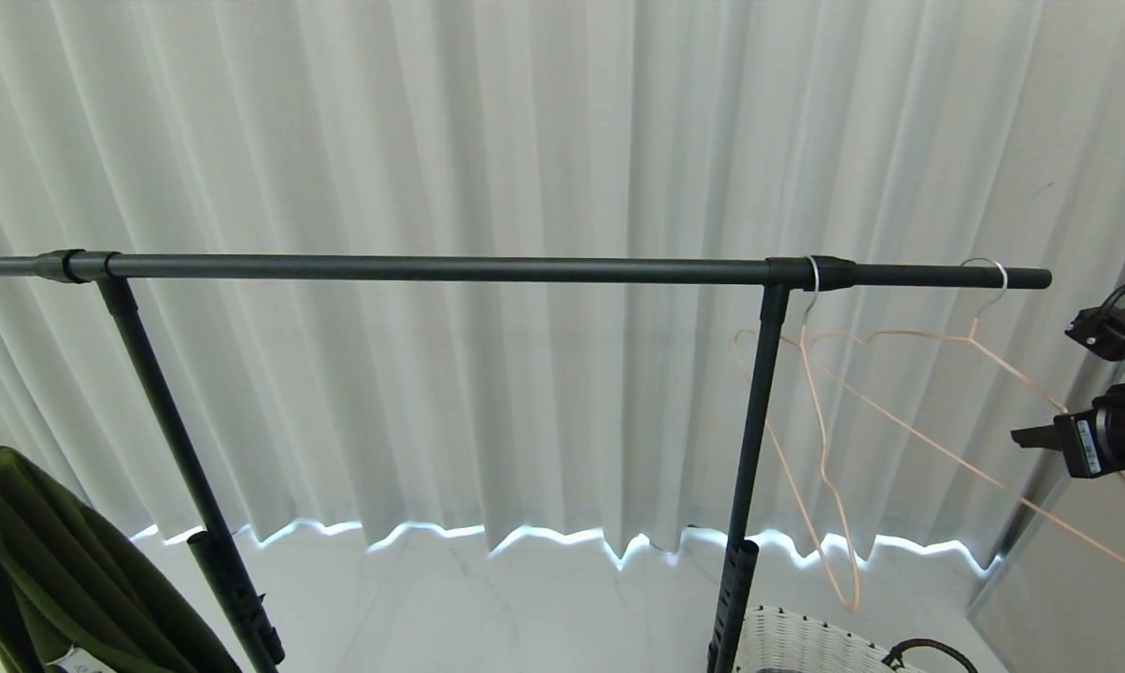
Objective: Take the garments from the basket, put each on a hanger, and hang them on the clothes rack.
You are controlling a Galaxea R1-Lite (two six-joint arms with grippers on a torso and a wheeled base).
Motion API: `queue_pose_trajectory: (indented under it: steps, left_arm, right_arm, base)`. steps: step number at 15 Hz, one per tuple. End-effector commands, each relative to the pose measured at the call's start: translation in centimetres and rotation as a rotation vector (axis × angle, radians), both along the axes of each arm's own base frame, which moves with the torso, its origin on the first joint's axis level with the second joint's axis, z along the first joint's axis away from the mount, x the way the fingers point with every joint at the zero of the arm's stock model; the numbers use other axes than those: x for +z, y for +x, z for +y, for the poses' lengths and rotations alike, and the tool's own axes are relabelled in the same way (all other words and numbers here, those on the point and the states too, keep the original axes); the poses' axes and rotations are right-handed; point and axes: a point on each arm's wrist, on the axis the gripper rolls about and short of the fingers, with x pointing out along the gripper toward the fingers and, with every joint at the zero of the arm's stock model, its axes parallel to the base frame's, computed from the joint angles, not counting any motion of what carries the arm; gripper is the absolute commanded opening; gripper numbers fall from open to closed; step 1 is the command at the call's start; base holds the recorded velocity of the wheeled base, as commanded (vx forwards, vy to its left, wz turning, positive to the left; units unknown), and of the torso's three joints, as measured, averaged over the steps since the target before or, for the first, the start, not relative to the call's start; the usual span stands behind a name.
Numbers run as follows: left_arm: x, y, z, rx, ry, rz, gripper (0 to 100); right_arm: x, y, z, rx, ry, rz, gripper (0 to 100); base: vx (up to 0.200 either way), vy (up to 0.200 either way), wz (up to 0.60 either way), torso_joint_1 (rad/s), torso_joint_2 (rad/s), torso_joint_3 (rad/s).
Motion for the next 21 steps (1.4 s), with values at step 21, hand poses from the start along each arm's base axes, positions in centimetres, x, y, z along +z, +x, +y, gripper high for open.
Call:
queue_pose_trajectory:
  steps: [21]
  left_arm:
    - [-2.7, -0.6, 0.3, -0.002, 0.042, 0.058, 0]
  right_arm:
    - [1.8, -14.1, 2.0, -0.317, -0.16, -0.096, 0]
  base:
    - [-0.067, 0.0, 0.0, 0.001, 0.0, 0.001]
